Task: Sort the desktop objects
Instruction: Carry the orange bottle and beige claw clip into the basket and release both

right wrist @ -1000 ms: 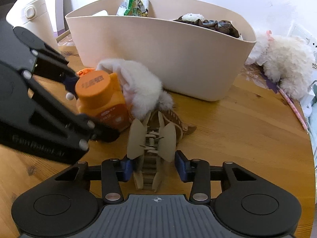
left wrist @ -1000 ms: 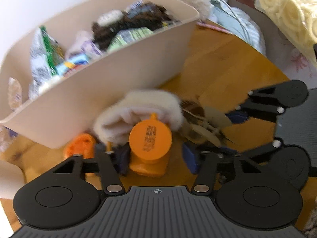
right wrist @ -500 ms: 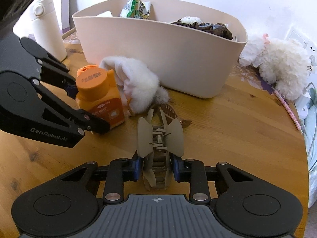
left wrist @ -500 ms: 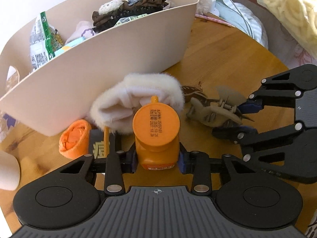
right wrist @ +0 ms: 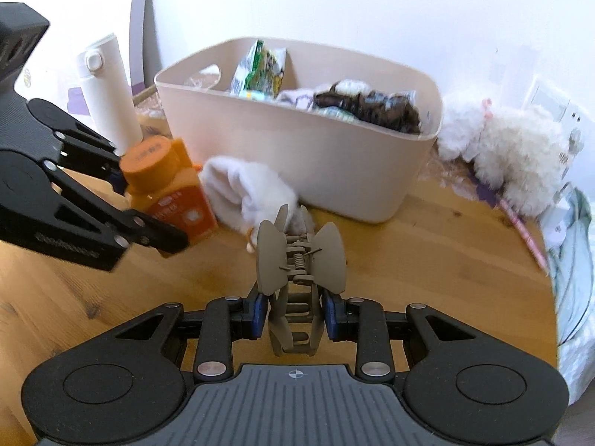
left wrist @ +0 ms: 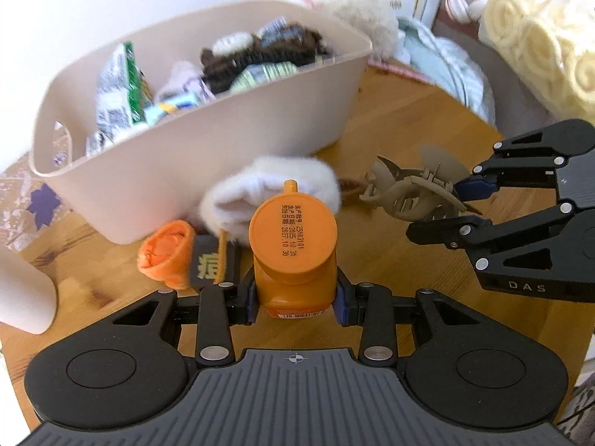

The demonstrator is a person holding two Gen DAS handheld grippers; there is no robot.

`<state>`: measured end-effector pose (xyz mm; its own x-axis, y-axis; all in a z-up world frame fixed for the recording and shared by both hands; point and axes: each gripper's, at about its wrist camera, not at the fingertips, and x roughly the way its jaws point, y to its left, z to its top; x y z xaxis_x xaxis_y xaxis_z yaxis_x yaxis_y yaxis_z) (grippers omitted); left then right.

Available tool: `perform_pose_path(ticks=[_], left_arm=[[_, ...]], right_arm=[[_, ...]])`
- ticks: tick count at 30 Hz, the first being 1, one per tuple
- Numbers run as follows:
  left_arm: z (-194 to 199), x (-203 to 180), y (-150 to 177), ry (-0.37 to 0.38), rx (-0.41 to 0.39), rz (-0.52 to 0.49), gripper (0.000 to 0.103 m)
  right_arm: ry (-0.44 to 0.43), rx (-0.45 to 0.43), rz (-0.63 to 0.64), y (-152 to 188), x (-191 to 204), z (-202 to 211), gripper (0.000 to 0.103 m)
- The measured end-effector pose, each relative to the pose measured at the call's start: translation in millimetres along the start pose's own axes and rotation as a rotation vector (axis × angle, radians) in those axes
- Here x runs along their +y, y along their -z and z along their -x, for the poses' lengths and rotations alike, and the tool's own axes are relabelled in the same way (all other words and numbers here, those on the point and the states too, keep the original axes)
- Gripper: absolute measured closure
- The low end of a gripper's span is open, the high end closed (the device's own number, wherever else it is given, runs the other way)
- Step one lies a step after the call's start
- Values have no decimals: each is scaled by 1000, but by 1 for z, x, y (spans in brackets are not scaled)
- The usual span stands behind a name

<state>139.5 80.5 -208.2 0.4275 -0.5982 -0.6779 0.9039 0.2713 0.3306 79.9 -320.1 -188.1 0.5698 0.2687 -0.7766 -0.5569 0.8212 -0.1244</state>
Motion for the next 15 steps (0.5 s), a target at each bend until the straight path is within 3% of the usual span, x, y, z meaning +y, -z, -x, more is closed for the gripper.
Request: perform_pose_path(ticks=[10,15], left_arm=[[46,21,-7,-27,-96,-10,65],[57,35,-28,-59,-156,6,65]], right_arm=[[50,-91,12,-30,-25,23,74],[81,-148,6,-56,-41,29,74]])
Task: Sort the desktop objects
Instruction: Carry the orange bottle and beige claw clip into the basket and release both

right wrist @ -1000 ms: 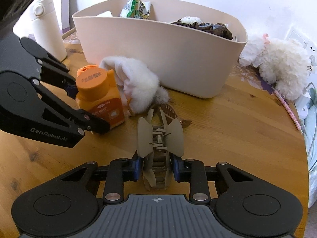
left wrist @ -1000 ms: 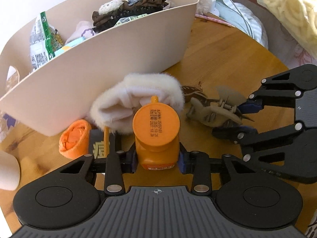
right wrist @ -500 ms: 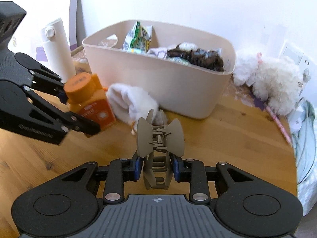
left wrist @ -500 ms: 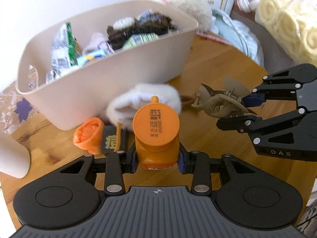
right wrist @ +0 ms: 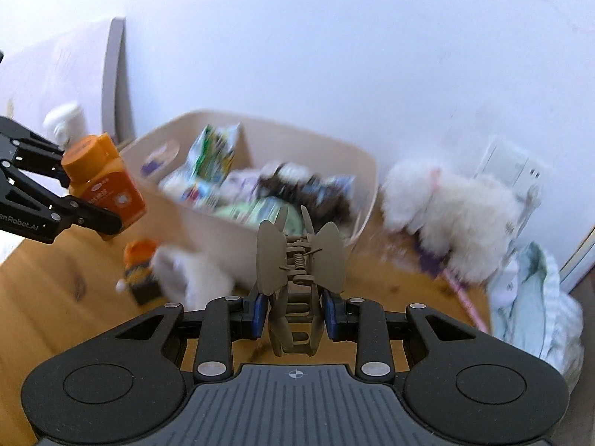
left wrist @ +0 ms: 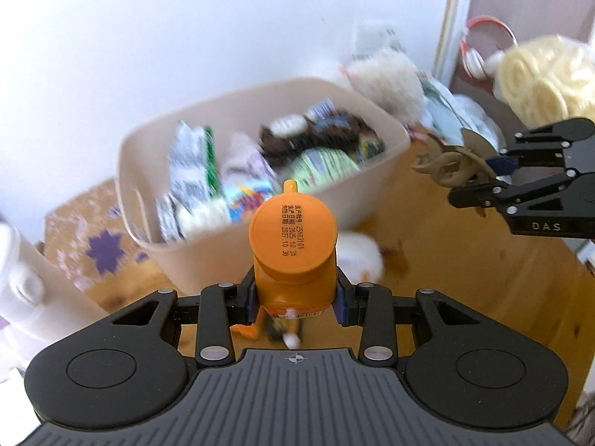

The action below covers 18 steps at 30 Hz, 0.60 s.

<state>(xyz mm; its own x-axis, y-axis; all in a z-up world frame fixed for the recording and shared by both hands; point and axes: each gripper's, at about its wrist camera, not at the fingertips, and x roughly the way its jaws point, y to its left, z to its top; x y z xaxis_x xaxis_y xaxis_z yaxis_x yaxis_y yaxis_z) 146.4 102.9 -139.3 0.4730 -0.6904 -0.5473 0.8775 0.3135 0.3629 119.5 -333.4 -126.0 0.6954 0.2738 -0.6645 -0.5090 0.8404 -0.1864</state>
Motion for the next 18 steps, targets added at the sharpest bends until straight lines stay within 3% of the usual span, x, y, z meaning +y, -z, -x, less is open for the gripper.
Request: perform_pose_path(ticks=[10,18], left_arm=[[-1,23,-55,-31,-121,44,65],[-24,28,-79,-75,-110,37,65]], right_arm=[[22,-113,36,-58,-8,-11,74],[31,-124,94,-83,1,-43,74]])
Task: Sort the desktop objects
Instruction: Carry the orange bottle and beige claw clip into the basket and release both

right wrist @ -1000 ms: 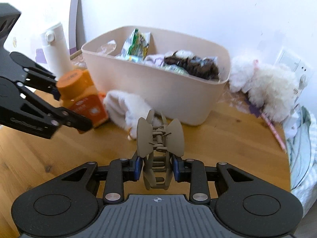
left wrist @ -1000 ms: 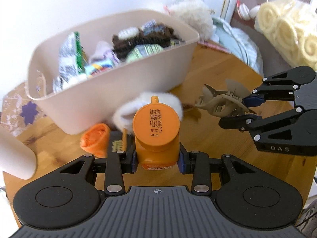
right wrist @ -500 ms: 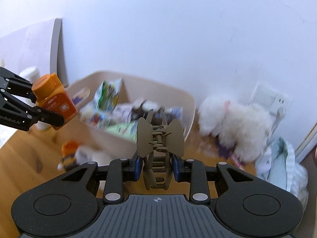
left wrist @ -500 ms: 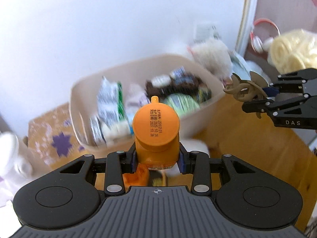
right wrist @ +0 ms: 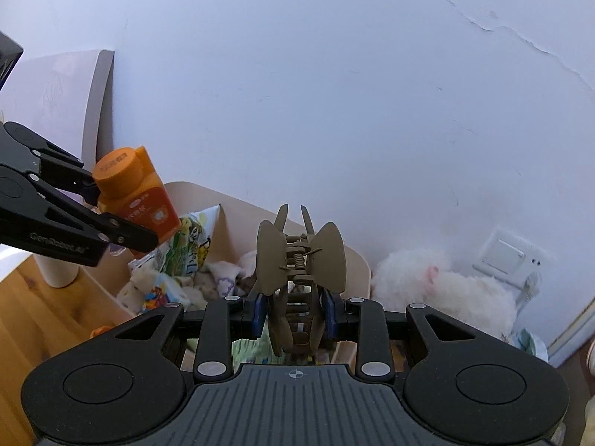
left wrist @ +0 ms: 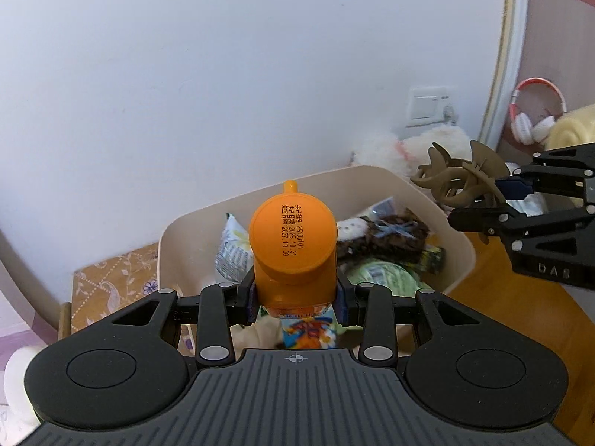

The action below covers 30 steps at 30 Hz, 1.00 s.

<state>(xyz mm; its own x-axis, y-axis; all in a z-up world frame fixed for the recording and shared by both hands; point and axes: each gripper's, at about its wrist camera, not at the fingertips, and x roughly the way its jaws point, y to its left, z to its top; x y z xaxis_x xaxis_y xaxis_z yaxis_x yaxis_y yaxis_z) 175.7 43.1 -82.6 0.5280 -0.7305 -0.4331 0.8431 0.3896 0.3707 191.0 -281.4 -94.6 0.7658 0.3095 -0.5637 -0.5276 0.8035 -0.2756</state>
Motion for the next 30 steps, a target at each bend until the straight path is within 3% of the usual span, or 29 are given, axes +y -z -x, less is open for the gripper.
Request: perform_pose_path(ticks=[11,23,26,28,30], left_arm=[[-44,3,-1,-67,89,7,65],[-71,-12,9,-47,161,-67,65],[-71,-17,9,-53,148,-72,64],[-66,-18,9,-63,126,-70,51],[-58,-18,7,-74,108,-70,25]], right_arm=[[17,49,38,-12,13,-51,74],[36,131,45,-2,16,-77,74],[53,143,37,2,14,-75,63],[42,137,28,4,12,-72,58],[48,128,46,6,13,-67,45]])
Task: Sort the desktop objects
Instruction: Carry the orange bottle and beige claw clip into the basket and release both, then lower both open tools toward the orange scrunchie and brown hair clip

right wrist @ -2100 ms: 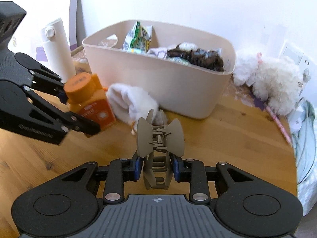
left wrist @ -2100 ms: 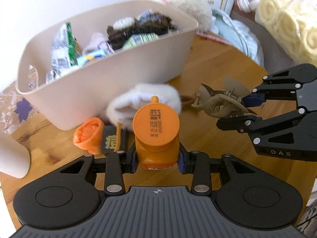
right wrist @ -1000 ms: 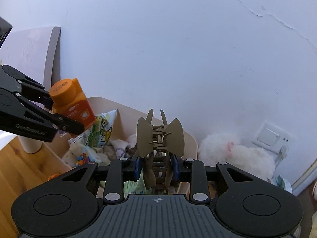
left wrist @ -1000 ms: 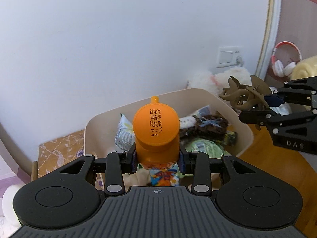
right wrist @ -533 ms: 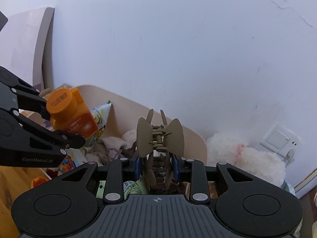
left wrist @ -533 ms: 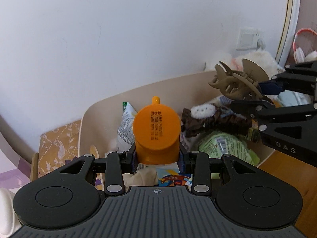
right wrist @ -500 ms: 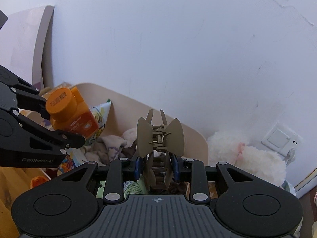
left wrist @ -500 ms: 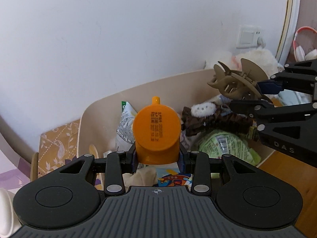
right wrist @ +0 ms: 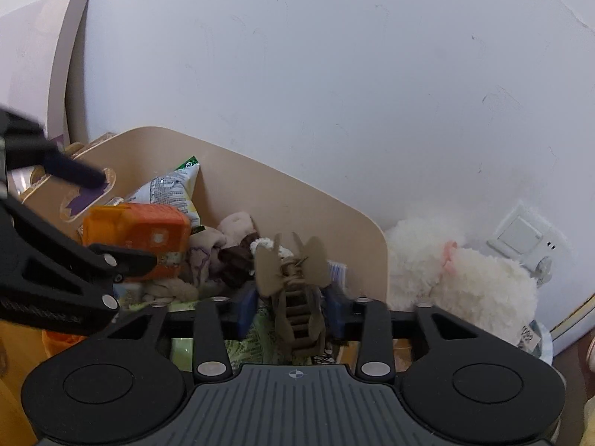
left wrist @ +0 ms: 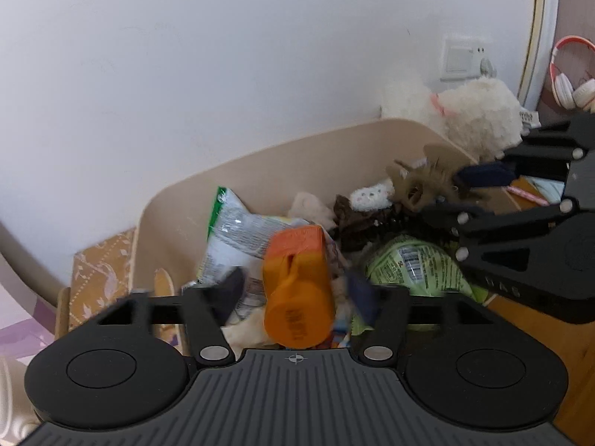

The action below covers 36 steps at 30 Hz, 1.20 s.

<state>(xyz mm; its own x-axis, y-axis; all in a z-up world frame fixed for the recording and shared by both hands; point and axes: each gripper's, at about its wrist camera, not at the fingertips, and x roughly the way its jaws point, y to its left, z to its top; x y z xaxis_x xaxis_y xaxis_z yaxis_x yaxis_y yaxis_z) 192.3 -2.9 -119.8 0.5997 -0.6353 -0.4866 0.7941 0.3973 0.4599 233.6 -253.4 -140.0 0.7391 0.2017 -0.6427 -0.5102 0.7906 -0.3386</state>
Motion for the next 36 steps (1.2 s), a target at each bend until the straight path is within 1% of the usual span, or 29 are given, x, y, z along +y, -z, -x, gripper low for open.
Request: perform_pose_path(ticks=[1,3,4,6,8,12,17,18,20,24,28,31,36], left_arm=[[4,0,0,-6,-13,-4,23],[9,1,-1,-10,-23,-12,23],[11,1,-1,-11,-20,-14,23],[15,2,1,-14,-18,-10,23],[20,2,5,-7,-19,-12,23],[35,7,18,-6,-24,-23,23],[53,22,35,7,-19,3,23],[57,26,39,7,-19,16,23],[62,34,47,5,-14,43,23],[59,49,67,-4,49,86,23],[47,59,84,-18,123,129,23],[33,65,93,-7,183,165,23],[10,68,101,-6,263,200,23]], right_arm=[[2,-7,9,1,0,2,42],[-1,-19,16,4,2,9,35],[-3,-25,16,5,2,13,34],[-10,-42,15,8,2,21,25],[-14,-70,18,14,2,31,24],[-30,-100,43,28,3,50,24],[-52,-99,49,47,3,65,23],[-54,-95,46,51,3,67,18],[-53,-86,34,62,1,70,14],[-55,-44,2,78,-1,67,14],[-86,17,-44,96,-2,58,14],[-104,66,-21,109,5,45,14],[-134,113,21,117,15,29,14]])
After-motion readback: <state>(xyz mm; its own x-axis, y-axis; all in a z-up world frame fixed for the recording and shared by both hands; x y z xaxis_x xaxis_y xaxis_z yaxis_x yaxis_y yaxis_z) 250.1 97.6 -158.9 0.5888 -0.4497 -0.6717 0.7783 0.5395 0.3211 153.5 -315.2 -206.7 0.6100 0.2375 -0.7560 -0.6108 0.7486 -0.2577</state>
